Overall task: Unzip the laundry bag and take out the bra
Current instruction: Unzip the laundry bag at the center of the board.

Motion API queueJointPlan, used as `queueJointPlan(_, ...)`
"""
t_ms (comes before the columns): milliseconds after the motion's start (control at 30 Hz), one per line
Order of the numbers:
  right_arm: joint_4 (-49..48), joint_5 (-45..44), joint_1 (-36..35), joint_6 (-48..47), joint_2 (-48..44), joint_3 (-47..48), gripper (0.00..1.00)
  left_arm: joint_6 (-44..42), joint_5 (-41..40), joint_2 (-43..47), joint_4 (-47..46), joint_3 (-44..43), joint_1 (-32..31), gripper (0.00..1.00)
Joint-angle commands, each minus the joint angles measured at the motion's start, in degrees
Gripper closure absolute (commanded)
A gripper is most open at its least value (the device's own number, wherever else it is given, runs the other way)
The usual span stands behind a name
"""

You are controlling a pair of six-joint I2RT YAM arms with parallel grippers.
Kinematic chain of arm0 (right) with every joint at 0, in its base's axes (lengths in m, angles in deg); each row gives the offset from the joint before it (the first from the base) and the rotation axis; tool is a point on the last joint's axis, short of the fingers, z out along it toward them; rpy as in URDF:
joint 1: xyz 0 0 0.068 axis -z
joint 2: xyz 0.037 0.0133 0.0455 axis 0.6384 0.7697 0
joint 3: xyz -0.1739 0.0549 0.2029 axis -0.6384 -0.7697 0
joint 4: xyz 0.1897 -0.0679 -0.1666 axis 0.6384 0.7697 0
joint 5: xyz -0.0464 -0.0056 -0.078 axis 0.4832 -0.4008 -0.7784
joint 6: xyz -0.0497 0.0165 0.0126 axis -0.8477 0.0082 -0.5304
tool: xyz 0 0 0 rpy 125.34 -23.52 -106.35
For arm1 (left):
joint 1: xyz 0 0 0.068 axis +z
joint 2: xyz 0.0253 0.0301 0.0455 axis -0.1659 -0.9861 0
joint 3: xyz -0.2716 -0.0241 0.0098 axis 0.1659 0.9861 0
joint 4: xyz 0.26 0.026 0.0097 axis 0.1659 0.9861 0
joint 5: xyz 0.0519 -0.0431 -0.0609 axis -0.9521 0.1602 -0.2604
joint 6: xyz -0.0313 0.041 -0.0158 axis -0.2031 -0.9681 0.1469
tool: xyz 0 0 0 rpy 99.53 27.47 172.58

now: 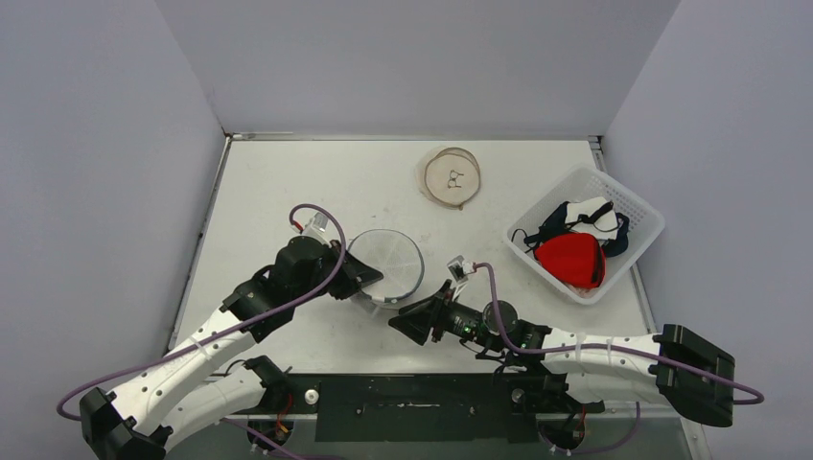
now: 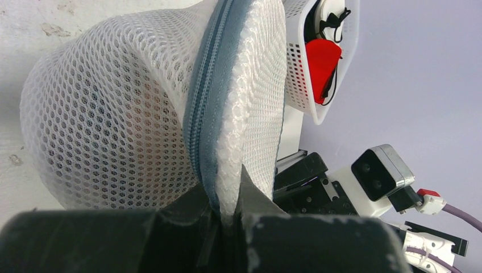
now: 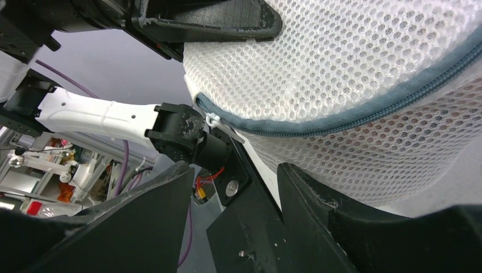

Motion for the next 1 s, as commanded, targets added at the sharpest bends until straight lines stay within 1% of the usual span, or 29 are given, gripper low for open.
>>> queueJointPlan(0, -6.0, -2.3, -0.3, 0.1, -0.7, 2.4, 0.44, 0.6, 1.4, 1.4, -5.0, -1.0, 0.3, 1.0)
queueJointPlan(67, -5.4, -3.0, -0.3, -0.1, -0.8, 2.8, 0.44, 0.6, 1.7, 1.3, -5.4, -0.8, 0.3, 1.0)
queueJointPlan(233, -3.9, -3.9, -0.3, -0.3, -0.4, 4.4, 0.49, 0.8, 2.1, 1.1, -6.0, -0.3, 0.3, 1.0)
queueJointPlan(433, -3.4, -4.0, -0.3, -0.9, -0.3, 5.5, 0.5, 0.9, 2.3, 0.8, -6.1, 0.0, 0.3, 1.0)
queueJointPlan(967, -2.6, -5.2, -0.3, -1.3, -1.2, 4.3, 0.74, 1.1, 2.7, 0.8, -6.9, 0.2, 0.3, 1.0)
